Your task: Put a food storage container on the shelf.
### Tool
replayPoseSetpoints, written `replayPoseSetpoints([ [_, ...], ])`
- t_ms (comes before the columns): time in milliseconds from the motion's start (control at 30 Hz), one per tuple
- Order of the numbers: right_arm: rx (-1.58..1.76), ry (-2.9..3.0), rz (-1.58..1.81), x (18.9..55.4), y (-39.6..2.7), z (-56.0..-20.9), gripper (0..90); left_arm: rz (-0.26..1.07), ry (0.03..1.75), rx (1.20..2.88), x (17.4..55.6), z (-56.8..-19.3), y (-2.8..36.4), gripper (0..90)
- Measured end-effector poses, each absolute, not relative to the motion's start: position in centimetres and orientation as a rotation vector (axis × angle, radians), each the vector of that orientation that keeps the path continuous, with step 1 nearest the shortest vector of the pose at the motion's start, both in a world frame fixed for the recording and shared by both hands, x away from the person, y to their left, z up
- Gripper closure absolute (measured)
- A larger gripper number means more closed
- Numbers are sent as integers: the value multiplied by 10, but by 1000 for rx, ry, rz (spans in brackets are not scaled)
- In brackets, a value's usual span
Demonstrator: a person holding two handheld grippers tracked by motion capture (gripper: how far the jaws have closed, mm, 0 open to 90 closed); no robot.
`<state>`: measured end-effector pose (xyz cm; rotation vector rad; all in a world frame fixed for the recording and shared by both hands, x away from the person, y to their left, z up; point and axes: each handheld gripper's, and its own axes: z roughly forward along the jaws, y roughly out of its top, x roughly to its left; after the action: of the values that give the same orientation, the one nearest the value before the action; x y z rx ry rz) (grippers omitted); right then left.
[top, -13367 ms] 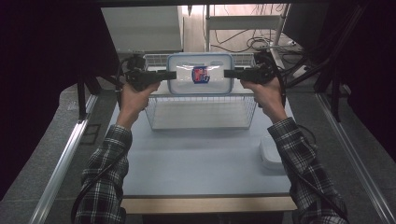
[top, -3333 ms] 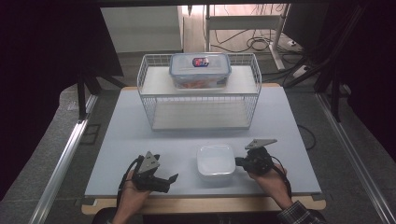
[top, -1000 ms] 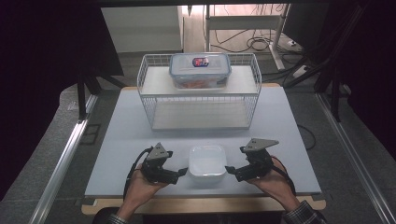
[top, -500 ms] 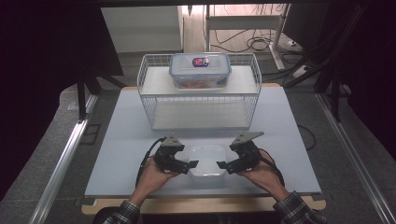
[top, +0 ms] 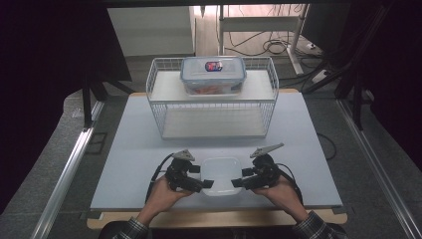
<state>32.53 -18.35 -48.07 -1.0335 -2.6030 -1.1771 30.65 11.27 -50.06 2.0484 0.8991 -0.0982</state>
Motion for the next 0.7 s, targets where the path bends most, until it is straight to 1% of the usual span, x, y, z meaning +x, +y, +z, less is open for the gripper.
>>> replayPoseSetpoints([
  [33, -1054, -2594, -1198, 325, -186, -478, 525, -91, 914, 2034, 305, -500, 115, 269],
  [67, -1075, -2597, -1224, 324, -187, -474, 582, -63, 936, 2001, 302, -498, 118, 353],
  [100, -1101, -2601, -1235, 323, -189, -471, 576, -62, 944, 1982, 301, -497, 120, 486],
  [167, -1147, -2569, -1214, 323, -190, -473, 603, -70, 958, 1964, 297, -496, 122, 559],
  [267, -1170, -2518, -1230, 321, -194, -473, 646, -107, 1003, 1918, 291, -498, 125, 612],
  [367, -1194, -2507, -1241, 317, -194, -472, 662, -92, 1021, 1911, 287, -496, 123, 631],
  [467, -1229, -2486, -1259, 316, -195, -473, 685, -90, 1053, 1857, 288, -497, 125, 658],
  [567, -1246, -2414, -1303, 318, -198, -473, 752, -109, 1090, 1769, 290, -499, 132, 724],
  [633, -1248, -2366, -1336, 320, -200, -474, 793, -93, 1102, 1752, 290, -499, 134, 755],
  [700, -1248, -2369, -1359, 321, -199, -474, 804, -80, 1106, 1752, 290, -499, 135, 772],
])
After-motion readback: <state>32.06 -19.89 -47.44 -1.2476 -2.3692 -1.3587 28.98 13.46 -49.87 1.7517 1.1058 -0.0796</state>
